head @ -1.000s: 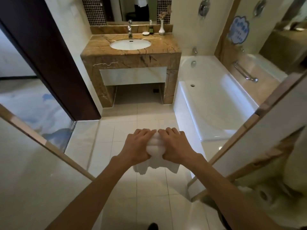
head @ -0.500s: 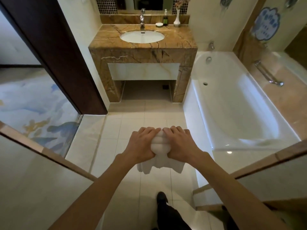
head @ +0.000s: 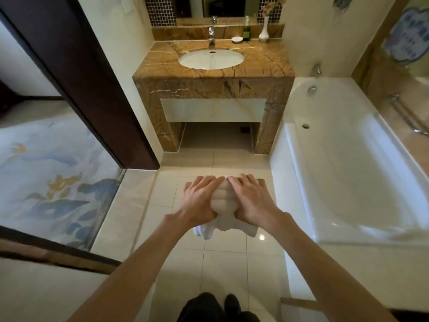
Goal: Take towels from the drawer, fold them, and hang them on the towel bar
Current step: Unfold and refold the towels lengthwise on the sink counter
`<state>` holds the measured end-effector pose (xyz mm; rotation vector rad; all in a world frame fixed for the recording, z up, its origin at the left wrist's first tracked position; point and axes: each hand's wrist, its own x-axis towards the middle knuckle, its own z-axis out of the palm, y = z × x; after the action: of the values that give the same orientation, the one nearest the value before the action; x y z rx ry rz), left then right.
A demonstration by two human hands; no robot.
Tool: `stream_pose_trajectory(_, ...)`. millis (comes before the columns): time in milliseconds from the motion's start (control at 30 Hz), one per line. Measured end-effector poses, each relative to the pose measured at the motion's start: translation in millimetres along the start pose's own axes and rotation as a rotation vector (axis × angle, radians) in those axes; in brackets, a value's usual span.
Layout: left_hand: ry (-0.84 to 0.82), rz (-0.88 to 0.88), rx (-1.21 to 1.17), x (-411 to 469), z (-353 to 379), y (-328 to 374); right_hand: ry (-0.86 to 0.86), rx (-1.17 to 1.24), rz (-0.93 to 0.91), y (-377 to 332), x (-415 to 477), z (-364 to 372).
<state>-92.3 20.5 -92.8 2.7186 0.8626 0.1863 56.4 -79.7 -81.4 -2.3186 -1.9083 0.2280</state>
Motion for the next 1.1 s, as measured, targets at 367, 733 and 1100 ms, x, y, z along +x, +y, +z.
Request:
stream_pose_trajectory(367, -0.028, 0.032, -0.020, 95.9, -7.3, -61.4, -0.036, 0.028, 0.048, 20.6, 106.8, 0.3)
stream_pose_trajectory(733, -0.037, 0.108, -0.049, 200.4, -18.4, -101.7, -0.005, -0.020, 0.105, 51.7, 196.3, -23.7)
stream_pose_trajectory(1100, -0.032, 0.095, -0.034, 297.4, -4.1, -96.9, -0.007, -0.051, 0.095, 125.5, 261.7, -30.0)
